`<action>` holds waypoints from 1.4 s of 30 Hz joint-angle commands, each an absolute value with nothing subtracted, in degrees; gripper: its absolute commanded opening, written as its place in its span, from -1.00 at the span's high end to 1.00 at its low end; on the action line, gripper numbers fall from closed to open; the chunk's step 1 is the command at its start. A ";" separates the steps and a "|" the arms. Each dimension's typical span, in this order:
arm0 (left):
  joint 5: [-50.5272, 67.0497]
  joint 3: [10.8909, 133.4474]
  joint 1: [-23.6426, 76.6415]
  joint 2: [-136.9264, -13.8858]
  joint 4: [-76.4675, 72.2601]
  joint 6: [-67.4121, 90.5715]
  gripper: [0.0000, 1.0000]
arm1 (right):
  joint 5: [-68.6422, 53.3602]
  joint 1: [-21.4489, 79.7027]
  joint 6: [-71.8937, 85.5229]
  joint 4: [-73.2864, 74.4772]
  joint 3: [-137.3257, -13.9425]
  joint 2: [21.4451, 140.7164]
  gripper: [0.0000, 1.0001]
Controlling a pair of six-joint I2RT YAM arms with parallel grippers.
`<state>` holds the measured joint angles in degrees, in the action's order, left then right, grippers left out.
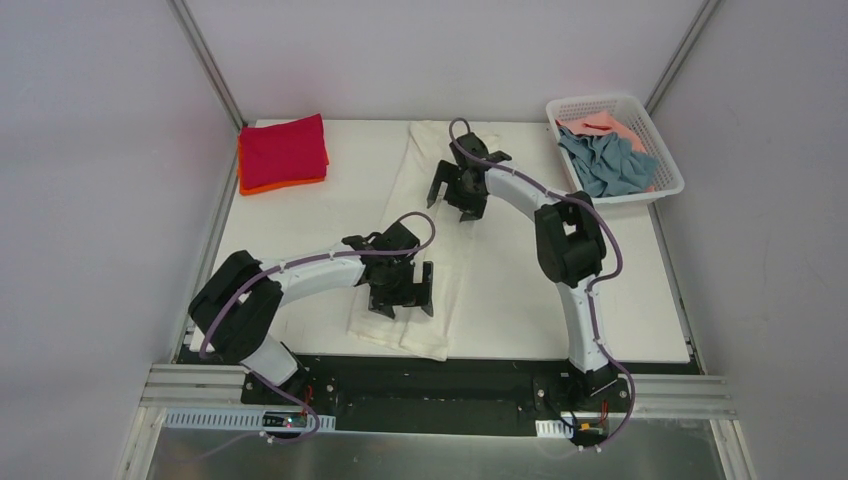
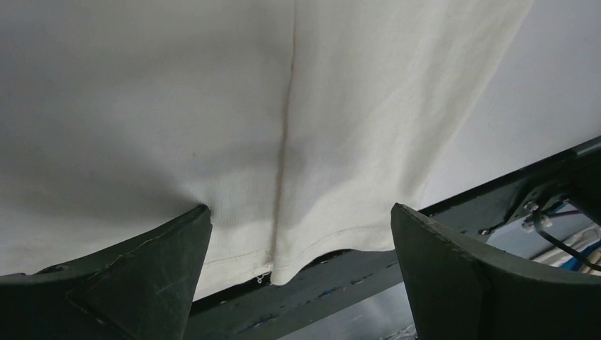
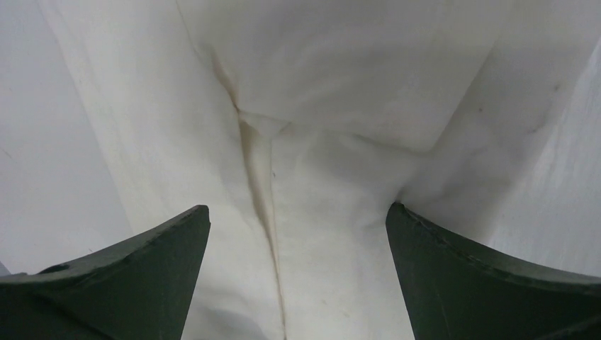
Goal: Fold and stack the t-shirts
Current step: Rotate the tshirt 90 degrees, then grab the bottom of the folded rectangular tshirt with both arms
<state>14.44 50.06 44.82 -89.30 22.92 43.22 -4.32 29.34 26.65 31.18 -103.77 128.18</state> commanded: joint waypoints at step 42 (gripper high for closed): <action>0.85 38.54 47.20 -74.13 28.95 52.86 -0.30 | -7.94 38.34 41.78 26.24 -31.95 59.16 -0.90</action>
<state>0.73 40.27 47.51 -73.95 30.17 50.50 -5.63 37.08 37.76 27.38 -33.98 59.94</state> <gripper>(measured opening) 0.686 0.969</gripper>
